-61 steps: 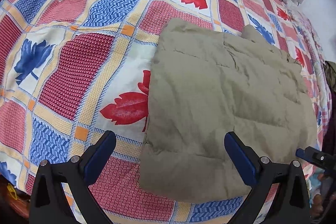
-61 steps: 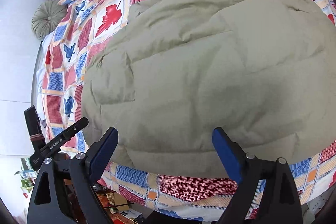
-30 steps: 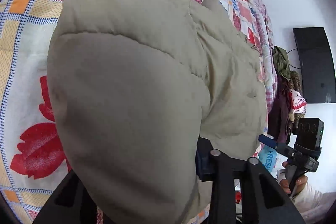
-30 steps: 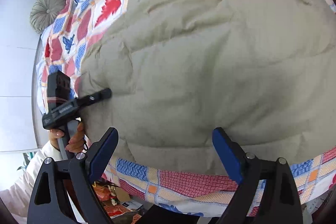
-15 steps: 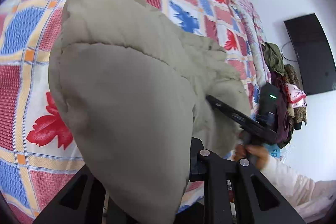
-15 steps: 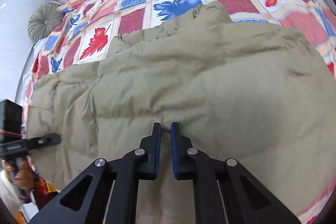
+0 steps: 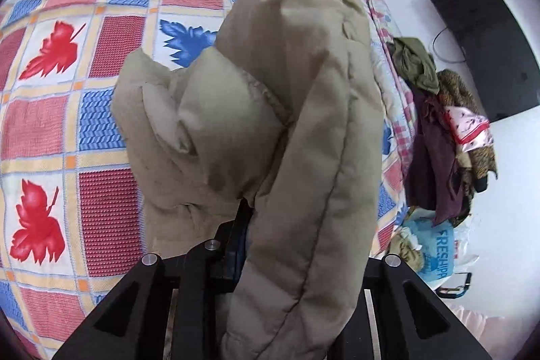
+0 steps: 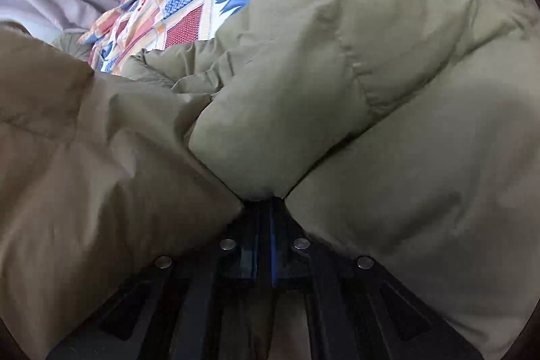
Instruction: Fold large clothes
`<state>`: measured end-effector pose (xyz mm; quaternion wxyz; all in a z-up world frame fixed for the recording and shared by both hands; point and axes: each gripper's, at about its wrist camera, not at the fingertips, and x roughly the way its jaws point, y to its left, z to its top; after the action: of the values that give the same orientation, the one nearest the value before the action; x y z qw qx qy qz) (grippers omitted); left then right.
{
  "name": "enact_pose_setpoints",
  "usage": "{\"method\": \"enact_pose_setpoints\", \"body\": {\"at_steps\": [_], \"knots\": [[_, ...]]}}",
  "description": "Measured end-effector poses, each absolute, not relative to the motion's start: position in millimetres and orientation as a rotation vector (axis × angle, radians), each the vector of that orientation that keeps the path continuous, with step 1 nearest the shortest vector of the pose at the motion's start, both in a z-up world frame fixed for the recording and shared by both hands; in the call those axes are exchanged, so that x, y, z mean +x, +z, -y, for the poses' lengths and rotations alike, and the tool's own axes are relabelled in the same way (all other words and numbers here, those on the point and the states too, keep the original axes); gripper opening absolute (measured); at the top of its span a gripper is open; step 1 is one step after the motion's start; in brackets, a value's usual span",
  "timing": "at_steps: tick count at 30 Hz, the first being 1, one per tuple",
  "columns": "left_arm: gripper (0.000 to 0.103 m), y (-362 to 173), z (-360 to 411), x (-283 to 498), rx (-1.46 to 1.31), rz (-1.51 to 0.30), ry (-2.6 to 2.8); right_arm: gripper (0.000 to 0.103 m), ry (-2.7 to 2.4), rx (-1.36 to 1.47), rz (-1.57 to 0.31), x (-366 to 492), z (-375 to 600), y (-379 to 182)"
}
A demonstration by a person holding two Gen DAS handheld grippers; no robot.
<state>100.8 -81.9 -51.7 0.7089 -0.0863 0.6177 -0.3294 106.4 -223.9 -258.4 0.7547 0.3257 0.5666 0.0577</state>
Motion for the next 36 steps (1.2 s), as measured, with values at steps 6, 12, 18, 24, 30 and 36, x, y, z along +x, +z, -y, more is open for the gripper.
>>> {"method": "enact_pose_setpoints", "body": {"at_steps": [6, 12, 18, 24, 30, 36], "knots": [[0.025, -46, 137, 92, -0.091, -1.397, -0.729, 0.001, 0.195, 0.909, -1.252, 108, 254, -259], [0.064, -72, 196, 92, -0.114, -1.463, -0.907, 0.006, 0.111, 0.915, -1.115, 61, 334, -206], [0.064, -138, 256, 96, -0.218, -1.582, -1.147, 0.006, -0.065, 0.959, -1.052, -17, 403, -194], [0.064, -193, 281, 91, -0.177, -1.604, -1.080, 0.006, -0.128, 1.046, -1.044, -71, 423, -205], [0.064, -173, 277, 80, -0.089, -1.488, -1.059, 0.043, -0.107, 1.107, -1.037, -112, 428, -195], [0.064, -110, 234, 79, -0.054, -1.259, -1.021, 0.069, -0.041, 1.141, -0.955, -110, 428, -173]]}}
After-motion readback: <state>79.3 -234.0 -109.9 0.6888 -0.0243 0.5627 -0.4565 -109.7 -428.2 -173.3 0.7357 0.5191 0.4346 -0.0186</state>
